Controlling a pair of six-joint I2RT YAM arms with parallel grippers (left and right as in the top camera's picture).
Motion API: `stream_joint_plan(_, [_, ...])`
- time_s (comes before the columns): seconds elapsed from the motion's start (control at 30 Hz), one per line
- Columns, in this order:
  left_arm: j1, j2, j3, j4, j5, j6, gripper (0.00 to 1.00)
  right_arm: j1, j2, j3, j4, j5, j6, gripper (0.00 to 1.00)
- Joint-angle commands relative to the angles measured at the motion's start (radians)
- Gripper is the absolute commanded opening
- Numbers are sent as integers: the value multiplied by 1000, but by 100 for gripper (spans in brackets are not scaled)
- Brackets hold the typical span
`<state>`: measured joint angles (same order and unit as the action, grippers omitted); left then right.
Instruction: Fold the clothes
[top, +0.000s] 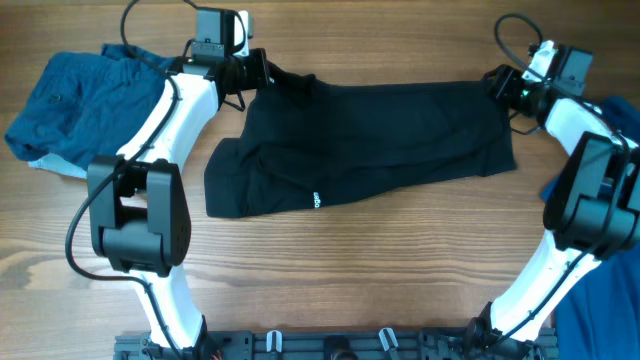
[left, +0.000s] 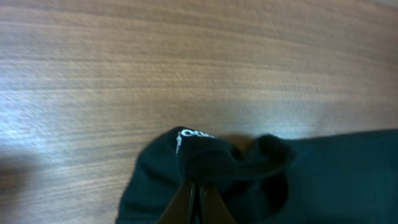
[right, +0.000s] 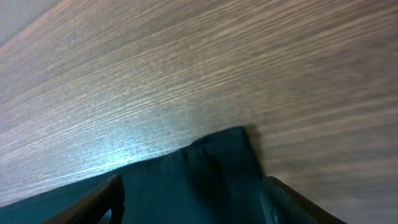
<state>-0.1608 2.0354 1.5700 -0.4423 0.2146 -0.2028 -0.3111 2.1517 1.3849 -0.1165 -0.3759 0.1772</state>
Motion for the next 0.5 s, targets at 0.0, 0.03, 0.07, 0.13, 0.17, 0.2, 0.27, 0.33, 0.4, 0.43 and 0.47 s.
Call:
stream_joint_plan(0.0, [-11,-14,8,-24,21,16,4,-2,60,21,55,-48,-16,70])
stream_joint_plan(0.03, [-11,-14,8,-31,21,16,4,-2,67,21,64,-42,-14,67])
stream_joint_plan(0.07, [-11,-17,8,-40,21,16,4,-2,74,21,73,-35,-4,65])
stream_joint_plan(0.13, [-11,-22,8,-54,21,16,4,-2,85,21,88,-25,14,61])
stream_joint_plan(0.17, [-11,-25,8,-56,21,16,4,-1,89,21,91,-24,15,57])
stream_joint_plan(0.2, [-11,-29,8,-58,21,16,4,0,91,21,91,-25,14,54])
stream_joint_plan(0.27, [-11,-38,8,-57,21,16,4,5,95,21,89,-25,13,50])
stream_joint_plan(0.33, [-11,-48,8,-57,21,16,4,13,98,21,81,-26,9,47])
stream_joint_plan(0.4, [-11,-59,8,-59,21,16,4,26,99,21,72,-25,6,41])
stream_joint_plan(0.43, [-11,-63,8,-62,21,16,4,29,99,21,73,-25,6,40])
stream_joint_plan(0.47, [-11,-65,8,-68,21,16,4,30,99,21,75,-25,6,38])
